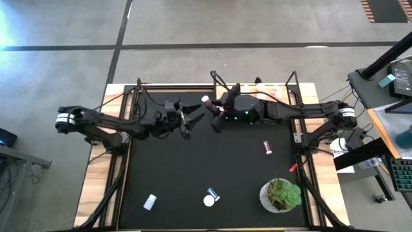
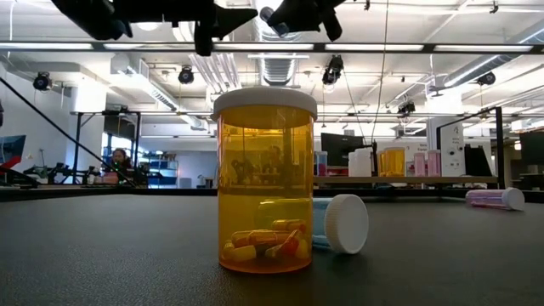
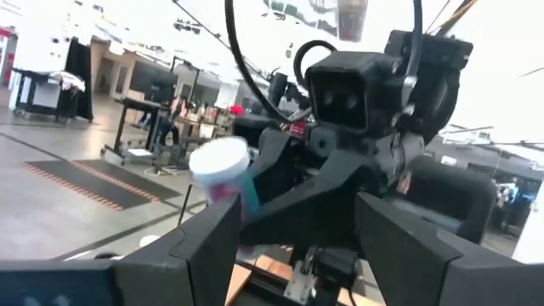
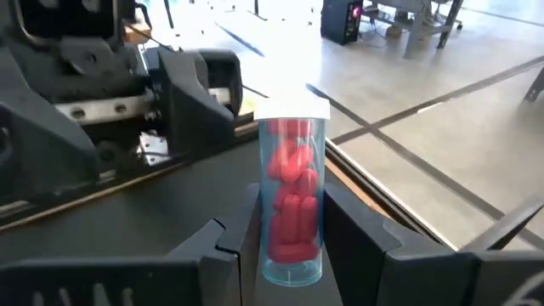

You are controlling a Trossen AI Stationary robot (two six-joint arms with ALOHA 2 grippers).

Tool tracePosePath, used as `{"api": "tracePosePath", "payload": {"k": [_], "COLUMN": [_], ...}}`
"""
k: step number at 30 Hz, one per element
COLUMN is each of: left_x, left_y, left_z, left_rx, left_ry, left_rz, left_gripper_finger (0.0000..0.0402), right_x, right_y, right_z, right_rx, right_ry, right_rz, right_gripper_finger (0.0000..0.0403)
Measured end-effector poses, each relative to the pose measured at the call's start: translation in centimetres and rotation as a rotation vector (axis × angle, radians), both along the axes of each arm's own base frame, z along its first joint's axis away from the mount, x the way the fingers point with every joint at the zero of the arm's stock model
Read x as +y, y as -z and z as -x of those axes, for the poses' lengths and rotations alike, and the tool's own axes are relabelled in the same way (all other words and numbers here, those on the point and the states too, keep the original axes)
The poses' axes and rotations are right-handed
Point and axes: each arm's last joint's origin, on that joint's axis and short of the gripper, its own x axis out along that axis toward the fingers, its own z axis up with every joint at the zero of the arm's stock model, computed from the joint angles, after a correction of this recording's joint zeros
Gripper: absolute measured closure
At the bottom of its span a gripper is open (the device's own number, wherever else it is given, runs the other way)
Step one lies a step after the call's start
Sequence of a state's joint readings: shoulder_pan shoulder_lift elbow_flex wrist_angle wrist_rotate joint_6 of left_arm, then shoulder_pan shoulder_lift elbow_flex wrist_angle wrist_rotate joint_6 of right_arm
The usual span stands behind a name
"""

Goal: Pick and place medicine bottles onto shelf by color
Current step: Put the top blue pill bottle on the shelf aligned with the other blue pill bottle

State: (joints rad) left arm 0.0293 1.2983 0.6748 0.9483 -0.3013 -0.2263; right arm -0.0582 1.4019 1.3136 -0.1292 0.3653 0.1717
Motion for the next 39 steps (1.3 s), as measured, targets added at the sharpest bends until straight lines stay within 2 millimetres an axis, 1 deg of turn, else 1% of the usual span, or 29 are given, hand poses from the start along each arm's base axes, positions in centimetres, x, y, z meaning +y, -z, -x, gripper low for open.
{"api": "tracePosePath", "payload": {"k": [5, 10, 13, 17, 22, 27, 31, 39], "left_x": [0.3, 0.5, 0.6, 0.6, 0.6, 0.5, 0.5, 0.4], "left_y": [0.5, 0.1, -0.1, -0.1, -0.9, -1.2, -1.3, -1.4], "left_z": [-0.4, -0.2, -0.1, -0.1, -0.3, -0.4, -0.4, -0.4], "left_rx": [0.013, -0.014, -0.033, -0.031, -0.054, -0.061, -0.064, -0.068], "left_ry": [-0.011, -0.055, -0.062, -0.061, -0.058, -0.03, -0.024, -0.002], "left_rz": [0.002, 0.015, 0.016, 0.018, 0.016, 0.005, 0.003, -0.005], "left_gripper_finger": [0.0187, 0.0187, 0.0187, 0.0187, 0.0187, 0.0188, 0.021, 0.0284], "right_x": [0.0, 0.0, 0.2, 0.3, 0.6, 0.7, 0.7, 0.7], "right_y": [-0.4, -0.5, -0.6, -0.8, -0.7, -0.7, -0.8, -0.9], "right_z": [-0.2, -0.2, -0.3, -0.5, -0.7, -0.8, -0.8, -0.8], "right_rx": [-0.041, -0.044, -0.055, -0.092, -0.101, -0.1, -0.112, -0.119], "right_ry": [-0.01, -0.018, -0.055, -0.075, -0.131, -0.136, -0.137, -0.142], "right_rz": [0.025, 0.031, 0.02, 0.021, 0.005, -0.001, 0.003, 0.01], "right_gripper_finger": [0.0298, 0.0298, 0.0298, 0.0298, 0.0298, 0.0298, 0.0298, 0.0298]}}
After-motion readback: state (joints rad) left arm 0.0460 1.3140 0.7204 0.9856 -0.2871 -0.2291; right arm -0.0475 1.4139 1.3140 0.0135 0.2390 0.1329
